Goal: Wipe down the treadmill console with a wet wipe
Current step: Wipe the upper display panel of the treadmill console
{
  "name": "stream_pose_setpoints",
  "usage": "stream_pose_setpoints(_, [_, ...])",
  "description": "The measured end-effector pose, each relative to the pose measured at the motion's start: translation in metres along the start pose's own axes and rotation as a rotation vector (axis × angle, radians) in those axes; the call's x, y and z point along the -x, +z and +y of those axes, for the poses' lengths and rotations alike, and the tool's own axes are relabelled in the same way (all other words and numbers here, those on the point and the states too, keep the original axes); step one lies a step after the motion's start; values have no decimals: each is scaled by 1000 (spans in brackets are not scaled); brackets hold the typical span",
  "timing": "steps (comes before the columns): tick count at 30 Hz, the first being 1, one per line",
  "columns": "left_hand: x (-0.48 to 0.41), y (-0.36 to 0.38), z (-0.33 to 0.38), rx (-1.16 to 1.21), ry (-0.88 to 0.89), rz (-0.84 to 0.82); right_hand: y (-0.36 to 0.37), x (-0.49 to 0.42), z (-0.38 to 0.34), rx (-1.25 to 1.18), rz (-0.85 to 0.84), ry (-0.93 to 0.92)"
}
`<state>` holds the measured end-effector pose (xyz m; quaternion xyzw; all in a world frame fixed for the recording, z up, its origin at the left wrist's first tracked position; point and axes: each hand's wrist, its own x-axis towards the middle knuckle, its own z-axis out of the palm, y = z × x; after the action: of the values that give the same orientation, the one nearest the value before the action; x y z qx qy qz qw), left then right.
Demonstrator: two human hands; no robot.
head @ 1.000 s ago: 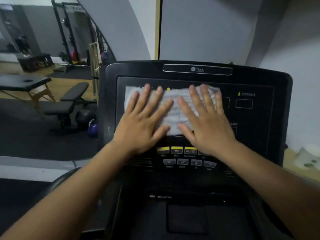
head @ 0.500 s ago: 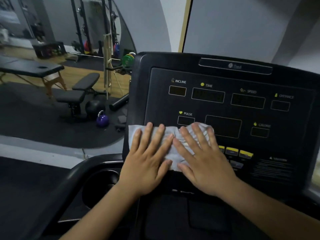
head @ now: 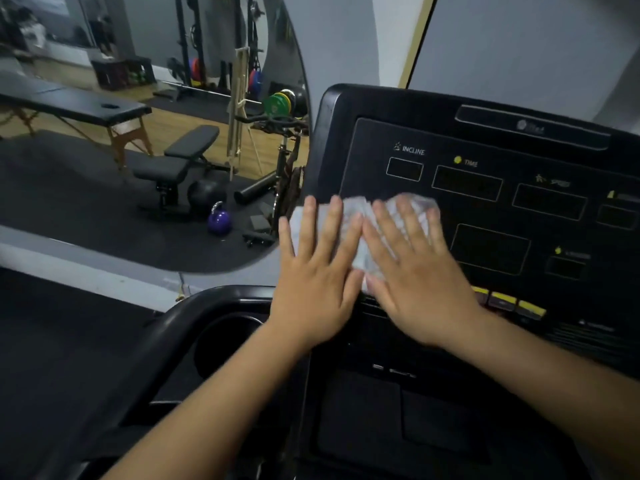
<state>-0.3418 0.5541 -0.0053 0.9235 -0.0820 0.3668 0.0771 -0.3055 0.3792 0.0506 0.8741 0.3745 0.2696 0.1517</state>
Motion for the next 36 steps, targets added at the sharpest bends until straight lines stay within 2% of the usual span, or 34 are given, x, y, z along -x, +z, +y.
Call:
stream_pose_setpoints(3, [41, 6, -5, -26, 110, -62, 18, 47, -17, -24, -48, -130])
stream_pose_setpoints(6, [24, 2, -10, -42, 129, -53, 19, 36, 1, -33, -36, -145])
stream_pose_setpoints(9, [-27, -8, -13, -60, 80, -13, 2, -13, 28, -24, 27, -43])
stream_pose_setpoints(12, [-90, -21, -15, -75, -11, 39, -20, -56, 51, 4, 60, 144])
stream_pose_setpoints(15, [-110, -25, -10, -69, -50, 36, -28, -66, 52, 0, 62, 244])
stream_pose_setpoints(22, [8, -2, 5, -94, 61, -73, 16, 44, 14, -49, 12, 66])
stream_pose_setpoints(27, [23, -11, 16, -133, 94, -133, 10, 63, 17, -89, -66, 90])
stream_pose_setpoints(30, [30, -17, 31, -27, 161, -115, 7, 70, 26, -119, -86, 158])
stream_pose_setpoints(33, [39, -11, 49, 174, 75, -149, 6, 85, 31, -175, -55, 238])
stream_pose_setpoints(36, [36, -5, 57, 289, 15, -114, 1, 98, 21, -287, 34, 274])
